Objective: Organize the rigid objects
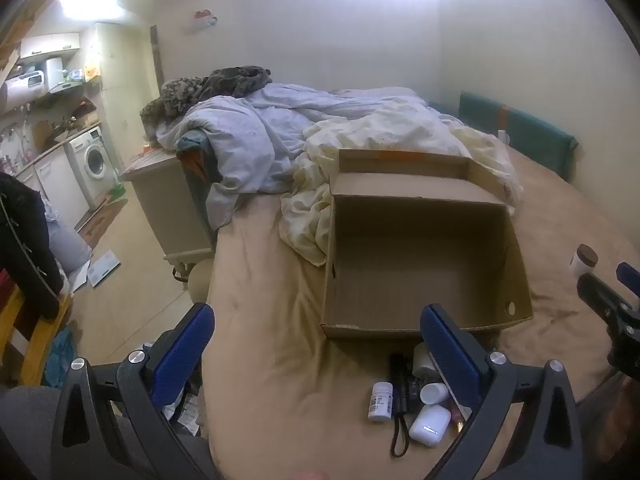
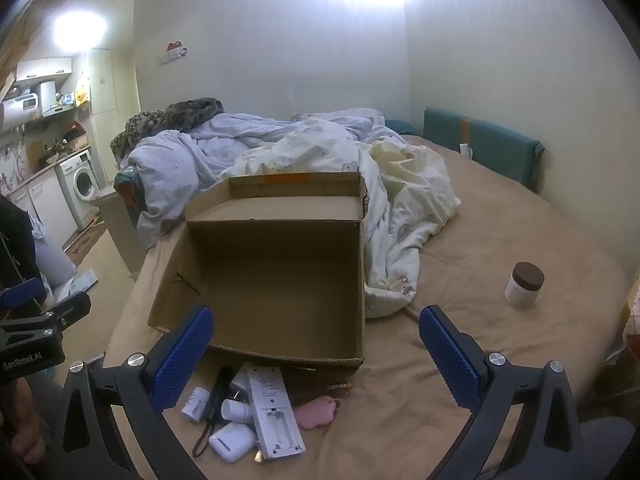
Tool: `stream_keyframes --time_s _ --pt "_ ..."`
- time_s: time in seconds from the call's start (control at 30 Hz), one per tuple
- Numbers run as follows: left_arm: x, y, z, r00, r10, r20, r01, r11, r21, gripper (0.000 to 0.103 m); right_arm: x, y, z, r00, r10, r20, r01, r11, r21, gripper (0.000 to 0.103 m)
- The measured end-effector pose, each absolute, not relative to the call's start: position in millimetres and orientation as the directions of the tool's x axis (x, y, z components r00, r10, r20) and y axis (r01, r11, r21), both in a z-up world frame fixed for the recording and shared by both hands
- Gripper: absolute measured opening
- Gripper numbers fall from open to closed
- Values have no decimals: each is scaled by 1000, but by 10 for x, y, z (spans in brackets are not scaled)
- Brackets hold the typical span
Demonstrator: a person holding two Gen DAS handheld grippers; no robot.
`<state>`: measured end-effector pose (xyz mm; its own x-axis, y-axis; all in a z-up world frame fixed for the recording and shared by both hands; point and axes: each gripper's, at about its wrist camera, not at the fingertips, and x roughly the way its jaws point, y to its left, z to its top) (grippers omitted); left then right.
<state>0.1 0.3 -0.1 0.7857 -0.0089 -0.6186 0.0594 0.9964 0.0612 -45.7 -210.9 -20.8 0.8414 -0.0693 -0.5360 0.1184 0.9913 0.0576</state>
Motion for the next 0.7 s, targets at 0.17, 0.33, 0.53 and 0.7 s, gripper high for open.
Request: stream_keyframes --time_s 0.17,0.33,0.53,0.7 --pt "9 1 -1 791 11 -612 55 995 88 102 -462 -2114 -201 842 -70 -534 121 991 62 103" --pt "1 -11 -7 794 16 -608 47 995 88 102 -482 -2108 -190 844 -69 -531 119 991 61 103" --pt "-13 -18 -3 795 14 -607 47 995 85 102 -460 -2110 -197 844 -73 -531 121 991 56 103" --pt "-13 -17 -3 795 14 -606 48 995 86 102 -457 -2107 -196 844 -74 -531 121 991 54 103"
